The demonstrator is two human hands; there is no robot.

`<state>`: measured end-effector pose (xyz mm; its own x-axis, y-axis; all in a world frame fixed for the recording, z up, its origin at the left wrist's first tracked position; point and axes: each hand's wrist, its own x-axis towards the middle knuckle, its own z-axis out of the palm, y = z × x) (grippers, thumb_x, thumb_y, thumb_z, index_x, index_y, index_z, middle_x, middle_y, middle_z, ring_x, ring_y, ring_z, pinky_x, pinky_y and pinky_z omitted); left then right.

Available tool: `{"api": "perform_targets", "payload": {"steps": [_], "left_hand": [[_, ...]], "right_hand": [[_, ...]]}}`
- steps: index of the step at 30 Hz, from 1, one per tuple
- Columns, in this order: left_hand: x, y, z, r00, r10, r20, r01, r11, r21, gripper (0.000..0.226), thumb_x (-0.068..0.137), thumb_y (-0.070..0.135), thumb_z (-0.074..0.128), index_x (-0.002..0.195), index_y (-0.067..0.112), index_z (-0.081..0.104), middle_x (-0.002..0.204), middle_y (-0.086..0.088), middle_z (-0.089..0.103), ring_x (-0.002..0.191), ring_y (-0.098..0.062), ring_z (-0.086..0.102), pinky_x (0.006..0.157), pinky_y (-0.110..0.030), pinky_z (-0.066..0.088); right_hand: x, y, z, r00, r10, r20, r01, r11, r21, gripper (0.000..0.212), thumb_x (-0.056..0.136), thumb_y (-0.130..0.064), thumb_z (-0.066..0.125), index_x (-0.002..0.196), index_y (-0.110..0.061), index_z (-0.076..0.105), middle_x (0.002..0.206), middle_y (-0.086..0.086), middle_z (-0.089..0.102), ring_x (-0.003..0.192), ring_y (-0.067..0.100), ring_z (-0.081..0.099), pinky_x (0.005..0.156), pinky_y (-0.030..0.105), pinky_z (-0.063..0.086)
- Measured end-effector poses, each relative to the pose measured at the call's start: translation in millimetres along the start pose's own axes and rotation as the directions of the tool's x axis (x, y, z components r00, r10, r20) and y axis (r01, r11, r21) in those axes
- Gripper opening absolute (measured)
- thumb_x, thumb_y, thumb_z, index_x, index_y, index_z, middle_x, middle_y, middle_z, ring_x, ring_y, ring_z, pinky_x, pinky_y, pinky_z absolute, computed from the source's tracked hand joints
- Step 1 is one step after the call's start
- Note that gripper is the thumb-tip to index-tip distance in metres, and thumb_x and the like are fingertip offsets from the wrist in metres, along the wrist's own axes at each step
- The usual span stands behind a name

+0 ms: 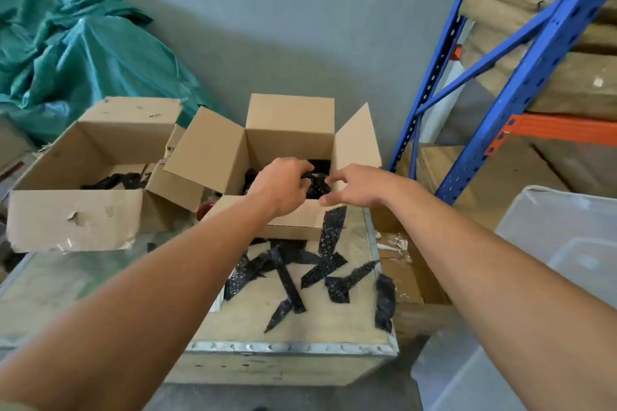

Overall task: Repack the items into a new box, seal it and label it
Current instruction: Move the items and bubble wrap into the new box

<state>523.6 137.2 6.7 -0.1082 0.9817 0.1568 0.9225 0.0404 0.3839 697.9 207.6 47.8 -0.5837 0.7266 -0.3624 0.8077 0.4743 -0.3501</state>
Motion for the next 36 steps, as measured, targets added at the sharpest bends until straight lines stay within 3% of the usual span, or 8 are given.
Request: {"api": "perform_targets", "payload": {"steps": [5, 9, 12, 18, 25, 29, 33, 36], "left_hand": [[-90.6, 0.8, 22.5, 0.969, -0.044, -0.244, 0.019, 0.995, -0.102, 0.026, 0.097, 0.018, 0.053, 0.118, 0.019, 0.066, 0.112, 0.000, 0.069, 0.104, -0.021, 0.061, 0.085, -0.041, 0.054], [-134.3, -23.3, 63.9, 0.985, -0.115, -0.130, 0.112, 0.993, -0.025, 0.014, 0.097, 0.028, 0.053, 0.108, 0.022, 0.060, 0.106, 0.002, 0.066, 0.100, -0.022, 0.061, 0.079, -0.040, 0.055], [-150.3, -42.7, 103.5, 0.982, -0.187, 0.024, 0.186, 0.982, 0.045, 0.046, 0.096, 0.046, 0.056, 0.136, 0.025, 0.053, 0.133, 0.000, 0.061, 0.124, -0.025, 0.053, 0.099, -0.042, 0.051], [-151.0, -74.3, 164.6, 0.947, -0.237, 0.218, 0.198, 0.963, 0.185, 0.099, 0.089, 0.070, 0.054, 0.163, 0.027, 0.004, 0.170, -0.013, 0.006, 0.156, -0.033, -0.003, 0.125, -0.049, 0.009], [-102.6, -114.6, 196.6, 0.929, -0.263, 0.260, 0.196, 0.946, 0.257, 0.131, 0.066, 0.095, 0.051, 0.160, 0.031, -0.015, 0.169, -0.015, -0.012, 0.154, -0.037, -0.016, 0.125, -0.051, -0.001], [-89.7, -122.5, 219.5, 0.879, -0.324, 0.349, 0.216, 0.924, 0.315, 0.138, 0.057, 0.103, 0.042, 0.155, 0.036, -0.027, 0.165, -0.020, -0.024, 0.151, -0.045, -0.020, 0.124, -0.055, -0.003], [-92.0, -119.6, 237.3, 0.864, -0.290, 0.411, 0.162, 0.934, 0.318, 0.127, 0.065, 0.101, 0.035, 0.159, 0.034, -0.018, 0.169, -0.019, -0.004, 0.153, -0.046, -0.004, 0.125, -0.055, 0.005], [-91.7, -122.3, 230.2, 0.938, -0.200, 0.283, 0.089, 0.928, 0.362, 0.126, 0.063, 0.101, 0.038, 0.162, 0.032, 0.001, 0.165, -0.015, 0.021, 0.150, -0.040, 0.018, 0.123, -0.052, 0.019]], "right_hand": [[-32.1, 5.2, 53.7, 0.999, -0.020, -0.027, 0.023, 0.991, 0.131, 0.109, 0.073, -0.057, 0.085, 0.161, -0.031, 0.025, 0.162, -0.002, 0.036, 0.144, 0.023, 0.040, 0.109, 0.038, 0.037], [-40.4, 17.0, 91.7, 0.990, 0.004, -0.139, 0.030, 0.969, 0.245, 0.118, 0.076, -0.048, 0.087, 0.163, -0.034, 0.008, 0.167, -0.004, 0.023, 0.150, 0.023, 0.029, 0.114, 0.043, 0.034], [-40.5, 36.3, 121.6, 0.974, 0.094, -0.204, -0.021, 0.943, 0.332, 0.124, 0.075, -0.044, 0.088, 0.162, -0.034, 0.001, 0.169, -0.004, 0.015, 0.153, 0.022, 0.022, 0.119, 0.047, 0.030], [-36.3, 84.6, 193.8, 0.933, 0.286, -0.218, -0.203, 0.919, 0.337, 0.112, 0.086, -0.027, 0.080, 0.162, -0.030, -0.002, 0.170, 0.001, 0.009, 0.154, 0.027, 0.019, 0.120, 0.047, 0.029], [-0.6, 134.2, 276.3, 0.847, 0.532, 0.019, -0.525, 0.829, 0.191, 0.103, 0.090, -0.075, 0.046, 0.159, -0.033, -0.016, 0.166, 0.024, -0.012, 0.153, 0.044, -0.010, 0.123, 0.061, 0.006], [23.7, 117.9, 296.4, 0.835, 0.542, -0.093, -0.524, 0.836, 0.163, 0.100, 0.088, -0.084, 0.025, 0.158, -0.030, -0.022, 0.163, 0.033, -0.012, 0.151, 0.050, -0.009, 0.122, 0.060, 0.000], [42.6, 100.3, 296.1, 0.898, 0.410, -0.162, -0.397, 0.912, 0.106, 0.103, 0.089, -0.082, 0.032, 0.158, -0.028, -0.023, 0.163, 0.034, -0.002, 0.152, 0.048, -0.001, 0.123, 0.059, 0.006], [57.4, 89.9, 292.3, 0.933, 0.317, -0.172, -0.311, 0.949, 0.060, 0.108, 0.084, -0.085, 0.040, 0.160, -0.028, -0.012, 0.163, 0.029, 0.011, 0.152, 0.046, 0.008, 0.123, 0.057, 0.013]]}}
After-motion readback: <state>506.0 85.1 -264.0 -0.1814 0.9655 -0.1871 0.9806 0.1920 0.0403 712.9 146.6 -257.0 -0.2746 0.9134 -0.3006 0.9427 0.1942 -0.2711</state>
